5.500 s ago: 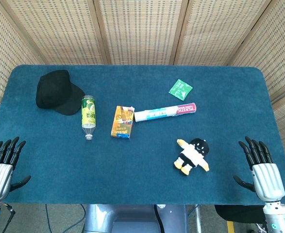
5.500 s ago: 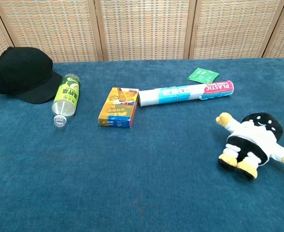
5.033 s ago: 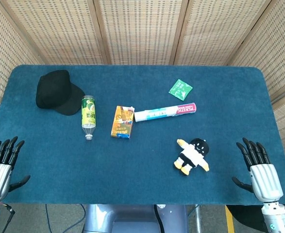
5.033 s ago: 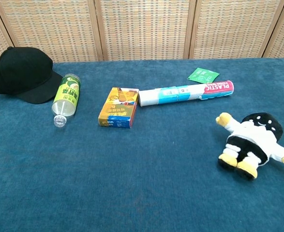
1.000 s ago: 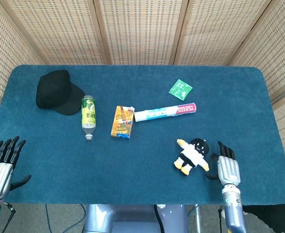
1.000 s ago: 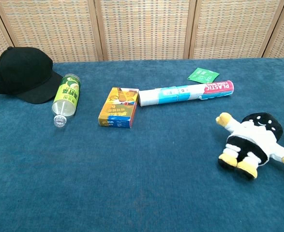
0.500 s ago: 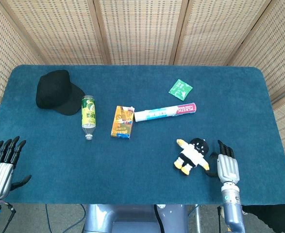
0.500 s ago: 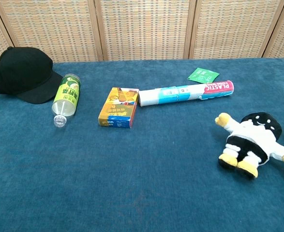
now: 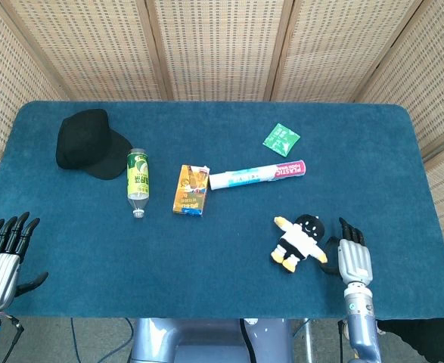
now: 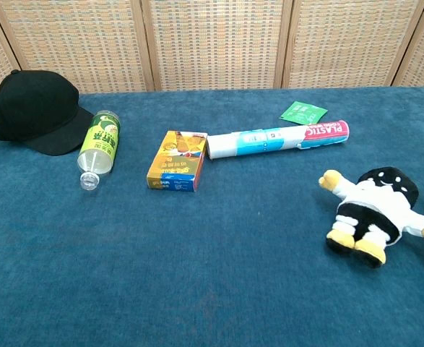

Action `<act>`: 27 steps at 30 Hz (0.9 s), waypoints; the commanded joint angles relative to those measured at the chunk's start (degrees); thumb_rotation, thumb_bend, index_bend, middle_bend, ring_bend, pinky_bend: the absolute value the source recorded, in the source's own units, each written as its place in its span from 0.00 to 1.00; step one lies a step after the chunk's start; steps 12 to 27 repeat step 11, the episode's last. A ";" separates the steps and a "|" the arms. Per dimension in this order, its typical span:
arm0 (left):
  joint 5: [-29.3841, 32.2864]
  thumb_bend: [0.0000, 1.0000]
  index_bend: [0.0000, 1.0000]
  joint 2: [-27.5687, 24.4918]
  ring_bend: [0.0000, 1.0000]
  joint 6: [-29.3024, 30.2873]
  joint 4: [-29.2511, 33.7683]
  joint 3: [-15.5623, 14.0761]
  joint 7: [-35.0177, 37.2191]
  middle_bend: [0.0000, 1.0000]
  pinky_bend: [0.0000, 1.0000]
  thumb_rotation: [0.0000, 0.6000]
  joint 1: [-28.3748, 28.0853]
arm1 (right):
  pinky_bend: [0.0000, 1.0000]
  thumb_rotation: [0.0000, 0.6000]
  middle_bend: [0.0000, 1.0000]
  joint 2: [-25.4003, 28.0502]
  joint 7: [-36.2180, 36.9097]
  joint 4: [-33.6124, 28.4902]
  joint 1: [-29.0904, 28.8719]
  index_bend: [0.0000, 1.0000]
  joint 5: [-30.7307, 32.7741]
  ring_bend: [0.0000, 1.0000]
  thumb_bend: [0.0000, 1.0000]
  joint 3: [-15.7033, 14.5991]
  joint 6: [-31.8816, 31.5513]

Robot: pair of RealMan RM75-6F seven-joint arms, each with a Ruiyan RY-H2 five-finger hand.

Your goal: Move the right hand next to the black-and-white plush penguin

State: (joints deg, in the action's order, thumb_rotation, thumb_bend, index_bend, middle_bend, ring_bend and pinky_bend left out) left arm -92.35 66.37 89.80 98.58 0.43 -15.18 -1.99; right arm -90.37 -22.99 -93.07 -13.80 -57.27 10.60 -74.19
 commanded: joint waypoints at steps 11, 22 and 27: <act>-0.16 0.11 0.00 0.02 0.00 0.17 0.13 -0.08 -0.18 0.00 0.00 1.00 0.05 | 0.07 1.00 0.10 0.40 0.05 -1.18 -0.07 0.61 0.77 0.00 0.49 -0.05 -0.41; -0.16 0.11 0.00 0.02 0.00 0.17 0.13 -0.08 -0.18 0.00 0.00 1.00 0.05 | 0.07 1.00 0.10 0.40 0.05 -1.18 -0.07 0.61 0.77 0.00 0.49 -0.05 -0.41; -0.16 0.11 0.00 0.02 0.00 0.17 0.13 -0.08 -0.18 0.00 0.00 1.00 0.05 | 0.07 1.00 0.10 0.40 0.05 -1.18 -0.07 0.61 0.77 0.00 0.49 -0.05 -0.41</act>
